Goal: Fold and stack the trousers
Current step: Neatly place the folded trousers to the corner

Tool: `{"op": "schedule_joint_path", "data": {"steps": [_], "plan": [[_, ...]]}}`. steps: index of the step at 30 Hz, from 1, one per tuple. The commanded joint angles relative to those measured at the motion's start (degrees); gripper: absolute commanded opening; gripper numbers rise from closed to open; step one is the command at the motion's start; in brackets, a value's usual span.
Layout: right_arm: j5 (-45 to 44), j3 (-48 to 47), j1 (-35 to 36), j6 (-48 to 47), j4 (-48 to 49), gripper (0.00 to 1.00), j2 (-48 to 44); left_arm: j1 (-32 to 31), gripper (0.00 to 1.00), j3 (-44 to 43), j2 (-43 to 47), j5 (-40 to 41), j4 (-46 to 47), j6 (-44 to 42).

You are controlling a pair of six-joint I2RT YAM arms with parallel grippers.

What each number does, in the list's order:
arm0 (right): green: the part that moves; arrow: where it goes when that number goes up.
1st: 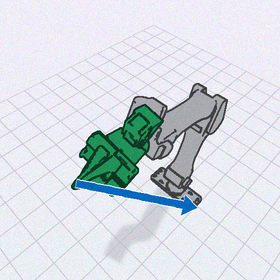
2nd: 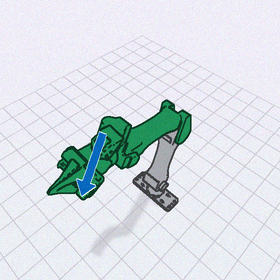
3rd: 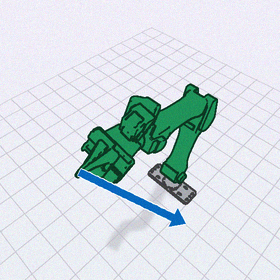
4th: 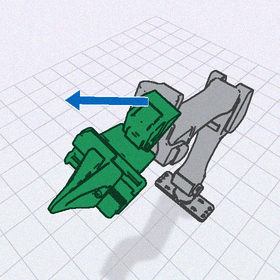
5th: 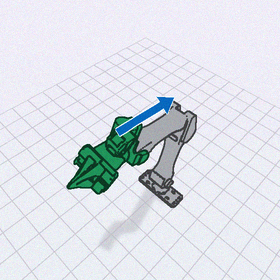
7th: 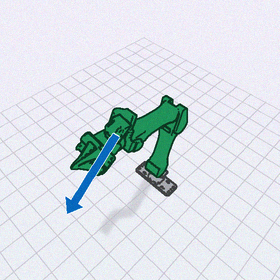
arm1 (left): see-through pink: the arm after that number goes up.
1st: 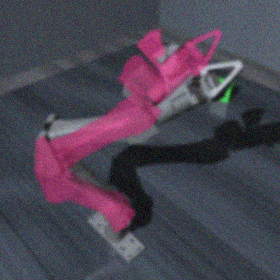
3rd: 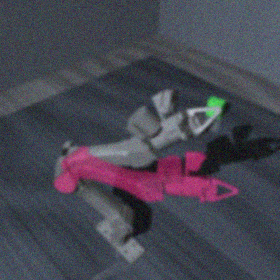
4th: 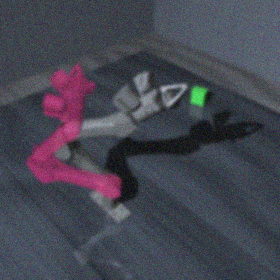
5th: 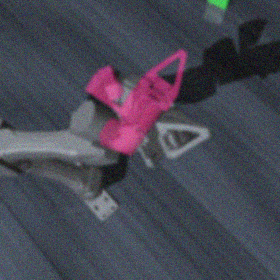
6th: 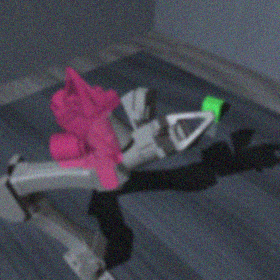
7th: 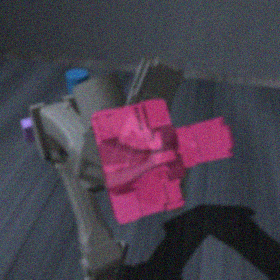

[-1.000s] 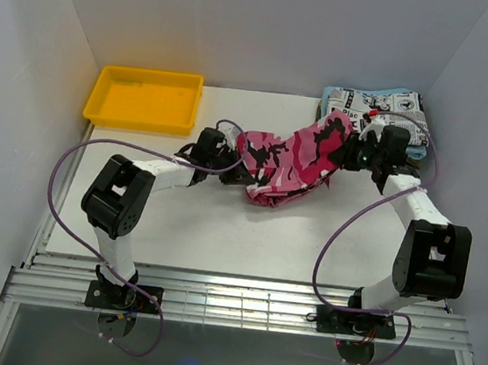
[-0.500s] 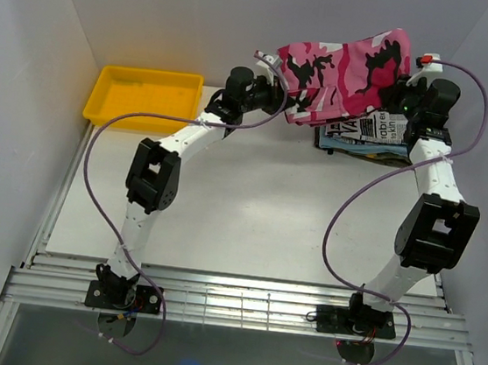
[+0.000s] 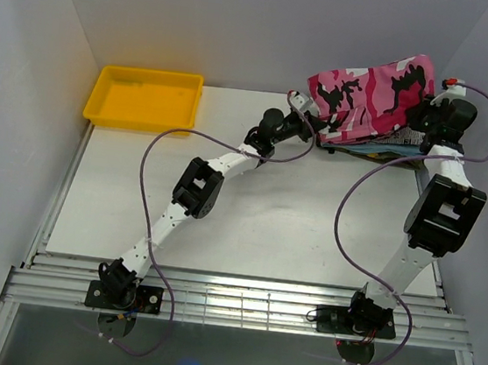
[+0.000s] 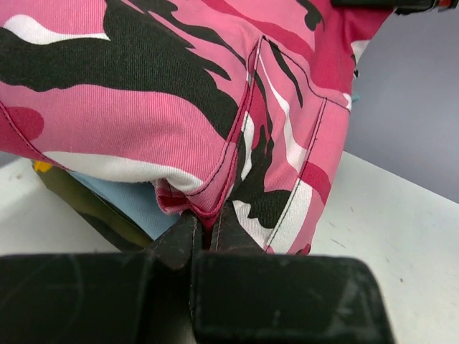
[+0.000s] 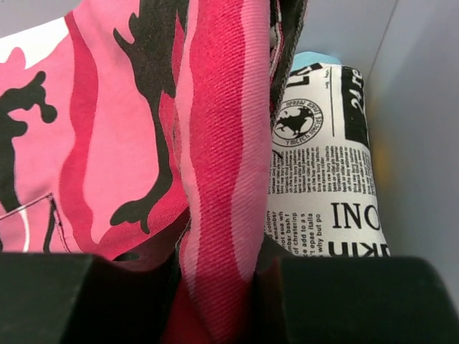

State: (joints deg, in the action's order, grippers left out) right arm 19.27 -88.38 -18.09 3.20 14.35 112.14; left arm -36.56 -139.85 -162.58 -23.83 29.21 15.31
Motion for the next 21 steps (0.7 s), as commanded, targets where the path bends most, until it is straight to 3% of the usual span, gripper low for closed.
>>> {"op": "schedule_joint_path", "data": {"steps": [1,8,13,17,21], "plan": [[-4.77,-1.28,-3.27,1.01,13.60,0.08,-0.87,1.22,0.00,-3.50,0.95,6.08,11.20,-4.49],[-1.78,-1.26,-5.55,11.37,15.01,0.08,0.37,1.49,0.00,-4.03,-0.72,7.14,18.94,-9.41],[-0.46,-3.46,-7.40,18.50,14.13,0.08,-0.78,1.49,0.00,2.65,4.64,6.26,25.36,-10.56],[-1.34,-3.38,-9.07,19.91,13.78,0.08,0.45,1.40,0.00,-1.12,2.28,5.55,24.23,-11.44],[-0.56,-0.40,-10.04,20.26,14.83,0.08,0.45,1.14,0.00,0.36,1.92,6.96,27.54,-13.55]]}}
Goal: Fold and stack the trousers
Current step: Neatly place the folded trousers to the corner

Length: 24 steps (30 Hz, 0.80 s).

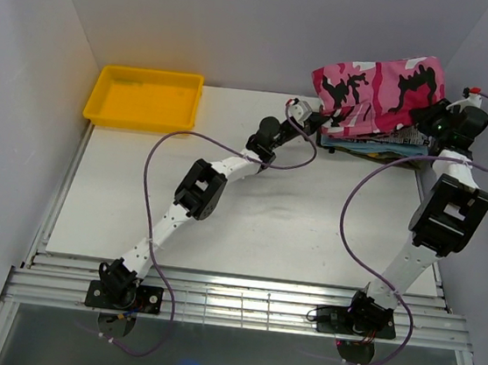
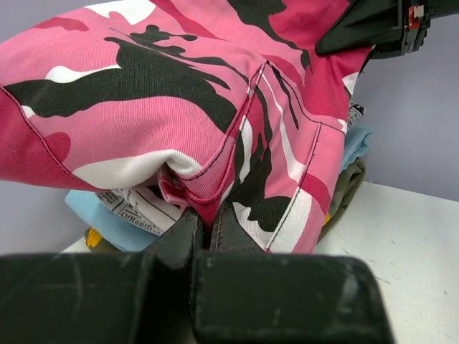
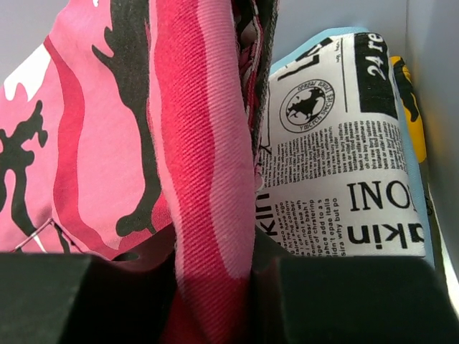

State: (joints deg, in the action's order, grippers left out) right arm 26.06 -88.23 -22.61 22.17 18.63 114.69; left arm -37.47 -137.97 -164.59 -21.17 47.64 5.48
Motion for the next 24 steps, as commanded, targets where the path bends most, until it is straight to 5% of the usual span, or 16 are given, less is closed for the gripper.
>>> {"op": "schedule_joint_path", "data": {"steps": [1,16,19,20,23,24], "plan": [[-6.47,0.41,-5.78,1.64,10.98,0.08,-2.45,1.97,0.00,-0.55,4.54,4.29,10.45,-4.59],[-7.16,1.65,-7.54,7.27,9.93,0.08,0.61,0.73,0.00,-7.49,-2.04,5.70,10.99,-10.57],[-8.83,3.85,-7.54,7.27,10.46,0.08,1.93,1.17,0.23,-7.57,-3.53,6.58,10.37,-11.01],[-10.06,4.29,-7.54,7.62,10.28,0.08,2.28,1.09,0.38,-7.92,-4.15,6.75,10.28,-11.36],[-12.26,6.13,-7.45,9.98,10.02,0.08,3.34,1.35,0.56,-7.94,-4.95,7.54,6.77,-11.28],[-14.18,7.44,-7.27,10.08,9.93,0.08,3.43,1.79,0.74,-6.19,-4.16,8.50,6.07,-10.41]]}}
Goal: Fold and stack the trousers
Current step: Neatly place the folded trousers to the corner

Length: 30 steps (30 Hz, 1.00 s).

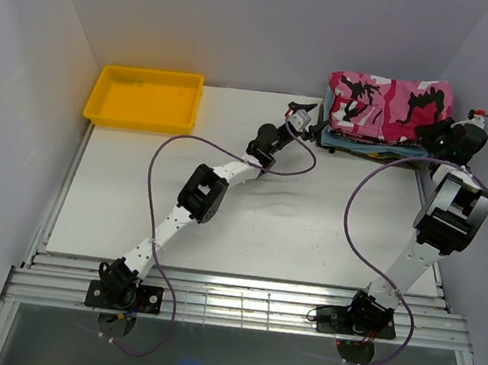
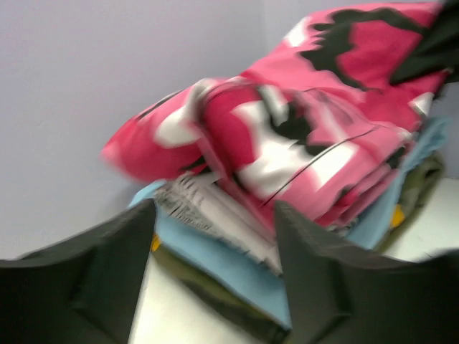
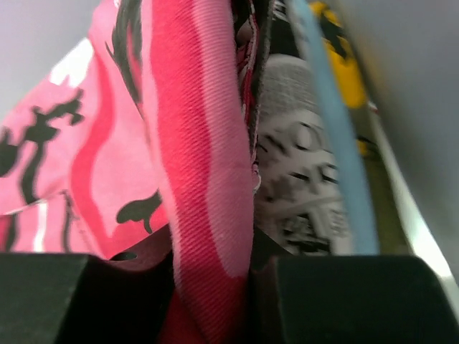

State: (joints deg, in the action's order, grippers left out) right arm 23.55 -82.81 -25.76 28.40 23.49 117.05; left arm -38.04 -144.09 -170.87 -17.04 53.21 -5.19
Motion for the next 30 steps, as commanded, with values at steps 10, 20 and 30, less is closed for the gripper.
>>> {"op": "schedule_joint_path", "data": {"steps": [10,20,30], "plan": [[-8.18,0.83,-3.60,0.26,1.05,0.75,1.33,6.13,0.98,47.92,37.51,2.44,-2.74,7.89],[-7.28,-16.51,-5.18,-13.72,-29.15,0.90,0.03,11.15,0.98,57.42,61.16,-7.74,-51.41,20.84],[7.72,-4.83,-6.24,-26.30,-38.71,0.94,-18.51,15.36,0.98,73.77,76.63,-16.88,-61.03,22.42]]}}
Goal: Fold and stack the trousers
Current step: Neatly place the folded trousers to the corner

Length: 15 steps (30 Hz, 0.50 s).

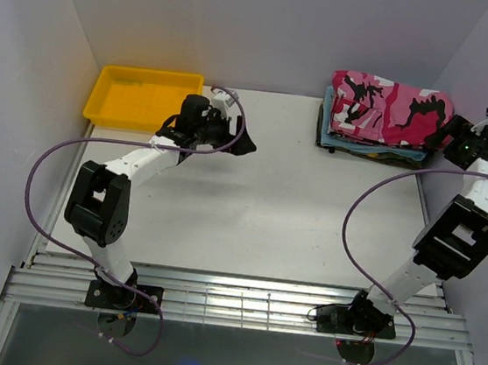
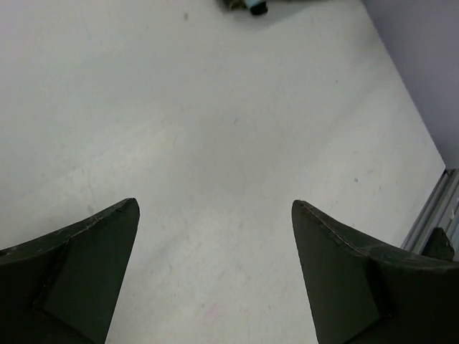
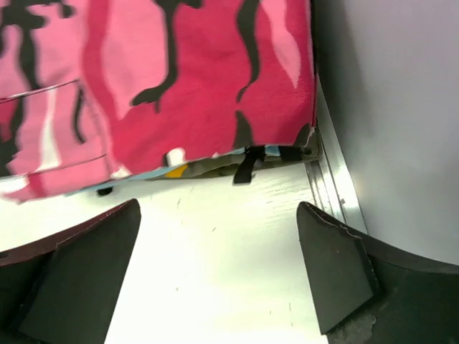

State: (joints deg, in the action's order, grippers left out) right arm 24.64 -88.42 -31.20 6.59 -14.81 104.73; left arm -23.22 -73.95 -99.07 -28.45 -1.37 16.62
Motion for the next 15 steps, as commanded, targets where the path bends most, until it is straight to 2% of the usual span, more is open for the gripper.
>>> {"op": "schedule_joint_path", "data": {"steps": [1,4,5,6,7,8,10,11,15], "plan": [[7.95,0.71,-0.10,-4.48,0.12,0.91,-6.90,0.55,0.98,4.42,5.80,-5.91,-6.28,0.17],[11.04,-0.95,5.61,-4.57,5.48,0.75,-8.31,0.72,0.98,6.36,8.88,-6.45,-5.32,-0.45],[9.04,-2.79,7.80,-5.53,5.93,0.65,-7.79,0.72,0.98,6.63,9.59,-6.88,-4.79,-0.71],[7.80,-5.07,12.17,-8.32,5.93,0.56,-5.26,0.72,0.98,6.98,10.38,-6.97,-4.70,-1.06],[7.00,-7.79,13.96,-8.87,5.84,0.49,-3.50,0.81,0.98,6.98,10.73,-6.89,-4.52,-1.24],[5.43,-13.21,15.71,-8.87,6.19,0.34,-1.39,0.81,0.98,7.07,11.00,-6.45,-4.09,-1.24],[3.32,-19.04,19.68,-8.87,6.55,0.18,5.38,1.07,0.98,6.98,11.44,-6.01,-4.17,-1.59],[1.22,-25.16,20.91,-9.14,6.20,0.08,10.27,1.34,0.98,6.98,11.53,-5.83,-4.17,-1.51],[-1.44,-37.31,25.65,-9.40,4.53,0.08,20.74,2.30,0.98,7.24,11.70,-5.92,-4.17,-1.42]]}}
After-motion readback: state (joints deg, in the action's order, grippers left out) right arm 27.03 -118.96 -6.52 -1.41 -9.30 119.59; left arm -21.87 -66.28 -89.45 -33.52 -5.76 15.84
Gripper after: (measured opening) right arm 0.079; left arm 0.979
